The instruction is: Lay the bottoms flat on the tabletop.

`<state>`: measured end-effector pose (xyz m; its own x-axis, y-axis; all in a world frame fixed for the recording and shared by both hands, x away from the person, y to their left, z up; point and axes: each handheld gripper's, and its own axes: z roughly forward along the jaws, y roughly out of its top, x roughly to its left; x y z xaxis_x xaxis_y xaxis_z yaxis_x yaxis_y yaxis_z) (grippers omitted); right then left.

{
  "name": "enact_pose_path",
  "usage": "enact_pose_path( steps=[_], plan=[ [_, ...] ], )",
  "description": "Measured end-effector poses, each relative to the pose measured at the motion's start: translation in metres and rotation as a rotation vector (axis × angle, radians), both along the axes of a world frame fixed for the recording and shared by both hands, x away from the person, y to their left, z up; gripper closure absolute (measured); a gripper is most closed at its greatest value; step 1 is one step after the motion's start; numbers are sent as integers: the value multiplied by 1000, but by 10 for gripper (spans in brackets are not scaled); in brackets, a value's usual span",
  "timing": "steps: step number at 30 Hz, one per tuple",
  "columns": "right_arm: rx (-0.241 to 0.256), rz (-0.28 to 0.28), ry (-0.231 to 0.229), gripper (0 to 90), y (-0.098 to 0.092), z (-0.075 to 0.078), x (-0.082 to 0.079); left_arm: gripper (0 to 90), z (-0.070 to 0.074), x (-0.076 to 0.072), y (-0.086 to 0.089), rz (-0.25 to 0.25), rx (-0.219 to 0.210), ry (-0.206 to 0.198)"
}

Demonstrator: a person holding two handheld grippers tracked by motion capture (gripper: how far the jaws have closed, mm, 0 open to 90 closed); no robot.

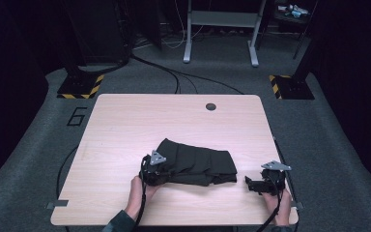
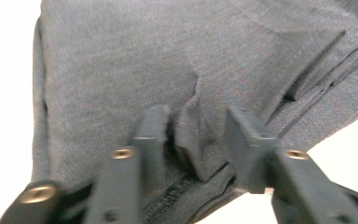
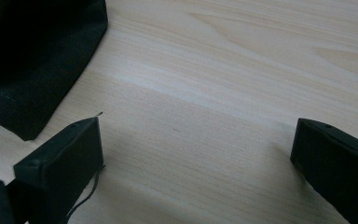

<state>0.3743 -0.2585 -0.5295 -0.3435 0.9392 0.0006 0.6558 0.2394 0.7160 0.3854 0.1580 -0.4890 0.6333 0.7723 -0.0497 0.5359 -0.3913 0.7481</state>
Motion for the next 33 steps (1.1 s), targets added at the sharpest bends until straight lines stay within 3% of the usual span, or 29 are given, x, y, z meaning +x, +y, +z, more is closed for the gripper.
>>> enact_pose_path(
  steps=[2, 4, 8, 9, 10, 13, 14, 15, 17, 21, 22, 25, 27, 33],
  plan=[
    [2, -4, 1, 20, 0, 0, 0, 226, 11, -2, -4, -21, 12, -23],
    [0, -1, 0, 21, 0, 0, 0, 147, 14, -3, -6, -33, 8, -25],
    [0, -1, 0, 21, 0, 0, 0, 68, 18, -5, -21, -92, 18, -36],
    [0, -1, 0, 21, 0, 0, 0, 61, 18, -5, -30, -130, 11, -29],
    [0, -1, 0, 21, 0, 0, 0, 54, 18, -5, -30, -130, 11, -29],
    [-1, -1, 0, 21, 0, 0, 0, 15, 16, -3, -50, -230, 8, -8],
    [-1, -1, 0, 21, 0, 0, 0, 12, 16, -3, -50, -230, 8, -8],
    [1, 0, -1, 23, 0, 0, 0, 0, 15, -1, -58, -270, 0, 3],
    [1, 0, -1, 23, 0, 0, 0, 0, 13, 2, -66, -304, 2, 11],
    [1, -1, -1, 23, 0, 0, 0, 0, 11, 7, -76, -327, 21, 17],
    [1, 0, -2, 24, 0, 0, 0, 2, 9, 8, -82, -331, 46, 15],
    [1, 0, -1, 24, 0, 0, 0, 128, 8, 7, -92, -348, 94, 5],
    [2, 1, -1, 24, 0, 0, 0, 149, 9, 5, -96, -358, 106, -14],
    [2, 1, -1, 24, 0, 0, 0, 218, 8, 4, -99, -385, 135, -11]
  ],
)
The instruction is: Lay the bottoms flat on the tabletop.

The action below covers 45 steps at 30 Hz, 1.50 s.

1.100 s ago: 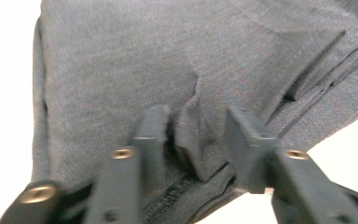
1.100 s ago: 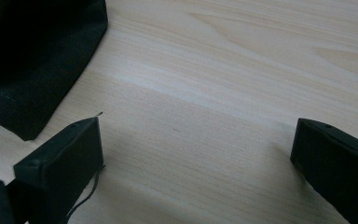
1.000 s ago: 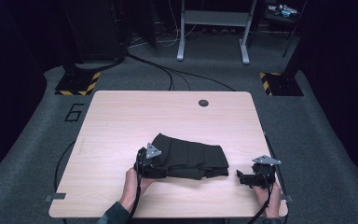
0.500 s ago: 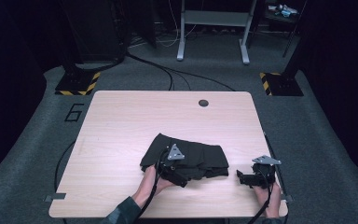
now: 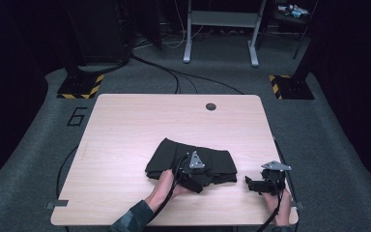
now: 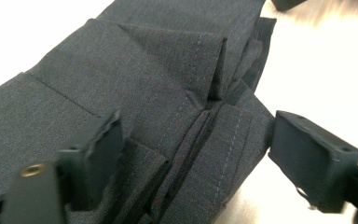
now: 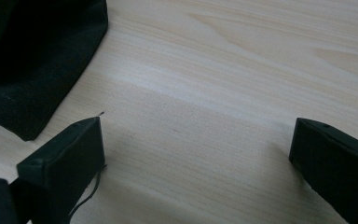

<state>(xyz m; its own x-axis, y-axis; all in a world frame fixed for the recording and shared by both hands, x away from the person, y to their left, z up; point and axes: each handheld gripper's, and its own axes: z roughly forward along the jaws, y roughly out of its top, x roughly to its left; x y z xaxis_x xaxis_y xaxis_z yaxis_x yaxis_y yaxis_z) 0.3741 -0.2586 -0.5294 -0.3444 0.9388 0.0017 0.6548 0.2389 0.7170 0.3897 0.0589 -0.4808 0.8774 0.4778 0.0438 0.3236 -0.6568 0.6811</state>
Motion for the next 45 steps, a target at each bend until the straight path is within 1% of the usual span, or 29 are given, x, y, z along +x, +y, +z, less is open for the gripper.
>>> enact_pose_path(
  steps=[1, 2, 3, 4, 5, 8, 9, 10, 13, 15, 19, 22, 25, 26, 29, 30, 31, 33, 34, 35, 37, 39, 43, 44, 45],
  plan=[
    [0, 0, 0, 24, 0, 0, 0, 238, 0, 0, 0, 1, 8, -5],
    [0, 0, 0, 24, 0, 0, 0, 279, -1, 0, -1, -7, 13, -6],
    [0, 0, -1, 24, 0, 0, 0, 313, 0, 0, -1, -12, 10, -2],
    [0, 0, 0, 24, 0, 0, 0, 352, 0, 0, 0, -15, 7, -7],
    [0, 0, 0, 24, 0, 0, 0, 437, 0, 0, -1, -34, 7, -1],
    [0, 0, 0, 24, 0, 0, 0, 535, 1, 1, -1, -45, 4, 6],
    [0, 0, 0, 24, 0, 0, 0, 567, 1, 1, -1, -45, 4, 6],
    [0, 0, 0, 24, 0, 0, 0, 607, 2, 2, 0, -33, 3, -2],
    [0, 0, 0, 24, 0, 0, 0, 670, 2, 4, 1, -27, -1, 1],
    [0, 0, 0, 24, 0, 0, 0, 687, 3, 5, 3, -23, -10, 0],
    [0, 0, 0, 24, 0, 0, 0, 694, 5, 6, 4, -26, -11, -4],
    [0, 0, 0, 24, 0, 0, 0, 697, 8, 6, 5, -16, -20, -12],
    [0, 0, 0, 24, 0, 0, 0, 699, 14, 7, 8, -13, -32, -20],
    [0, 0, -1, 24, 0, 0, 0, 700, 17, 7, 10, -8, -41, -31],
    [0, 0, 0, 24, 0, 0, 0, 700, 21, 7, 12, -3, -49, -42],
    [0, 0, 0, 24, 0, 0, 0, 700, 24, 8, 14, 12, -63, -46],
    [0, 0, 0, 24, 0, 0, 0, 700, 27, 8, 16, 13, -68, -45],
    [0, 0, 0, 24, 0, 0, 0, 700, 31, 9, 19, 24, -78, -56],
    [0, 0, 0, 24, 0, 0, 0, 701, 31, 9, 19, 24, -78, -56],
    [0, 0, 0, 24, 0, 0, 0, 701, 35, 9, 22, 31, -82, -64],
    [0, 0, 0, 24, 0, 0, 0, 702, 37, 10, 24, 38, -81, -70],
    [0, 0, 0, 24, 0, 0, 0, 703, 42, 10, 28, 47, -94, -84],
    [0, 0, 0, 24, 0, 0, 0, 703, 47, 10, 32, 58, -102, -92],
    [0, 0, 0, 24, 0, 0, 0, 703, 50, 10, 35, 69, -108, -106],
    [0, 0, 0, 25, 0, 0, 0, 703, 50, 10, 35, 69, -108, -106]
  ],
)
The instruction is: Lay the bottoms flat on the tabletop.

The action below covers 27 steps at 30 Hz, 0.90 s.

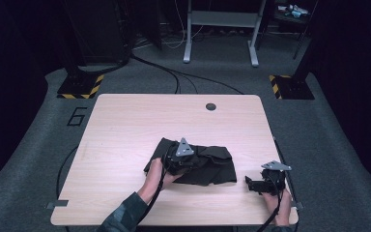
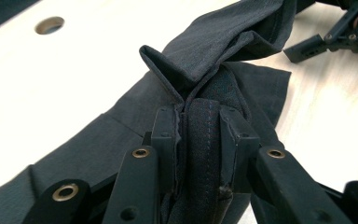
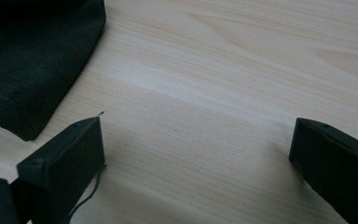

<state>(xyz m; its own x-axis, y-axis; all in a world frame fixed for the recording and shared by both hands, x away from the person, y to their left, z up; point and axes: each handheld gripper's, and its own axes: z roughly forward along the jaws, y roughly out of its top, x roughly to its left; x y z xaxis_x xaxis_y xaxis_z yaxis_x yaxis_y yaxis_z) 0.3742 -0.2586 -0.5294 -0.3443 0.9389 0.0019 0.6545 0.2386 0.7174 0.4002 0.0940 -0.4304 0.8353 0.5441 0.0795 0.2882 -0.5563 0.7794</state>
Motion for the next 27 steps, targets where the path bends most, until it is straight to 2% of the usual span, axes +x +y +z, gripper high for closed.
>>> enact_pose_path(
  steps=[8, 13, 16, 20, 23, 27],
  plan=[
    [2, -3, -2, 30, 0, 0, 0, 704, 12, -1, 18, 36, -38, -18],
    [2, -3, -2, 30, 0, 0, 0, 704, 19, 0, 26, 57, -47, -33],
    [2, -3, -2, 30, 0, 0, 0, 703, 24, 0, 35, 78, -56, -47],
    [2, -3, -2, 30, 0, 0, 0, 703, 28, 0, 46, 111, -88, -54],
    [2, -3, -2, 30, 0, 0, 0, 703, 33, 0, 59, 147, -109, -74],
    [2, -3, -2, 30, 0, 0, 0, 702, 36, 0, 68, 168, -119, -80]
  ],
)
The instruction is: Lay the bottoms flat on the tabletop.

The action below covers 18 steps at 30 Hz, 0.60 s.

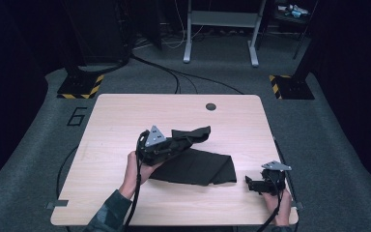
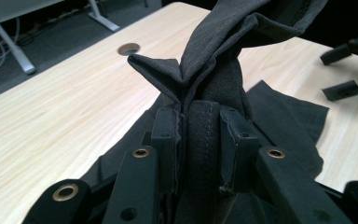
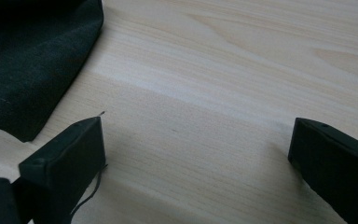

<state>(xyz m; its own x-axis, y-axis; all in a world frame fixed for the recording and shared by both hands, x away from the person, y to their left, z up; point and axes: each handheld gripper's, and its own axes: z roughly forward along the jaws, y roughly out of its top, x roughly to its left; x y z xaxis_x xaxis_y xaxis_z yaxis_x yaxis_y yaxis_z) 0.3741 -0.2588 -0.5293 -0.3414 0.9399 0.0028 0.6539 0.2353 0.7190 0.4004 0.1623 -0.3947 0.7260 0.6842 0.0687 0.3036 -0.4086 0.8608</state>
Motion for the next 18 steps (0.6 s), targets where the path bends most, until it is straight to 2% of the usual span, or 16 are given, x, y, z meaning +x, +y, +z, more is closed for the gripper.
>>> enact_pose_path(
  steps=[17, 18],
  plan=[
    [0, -1, 0, 30, 0, 0, 0, 699, 9, -2, 52, 129, -34, -36],
    [0, -1, 0, 30, 0, 0, 0, 699, 9, -2, 59, 143, -40, -38]
  ],
)
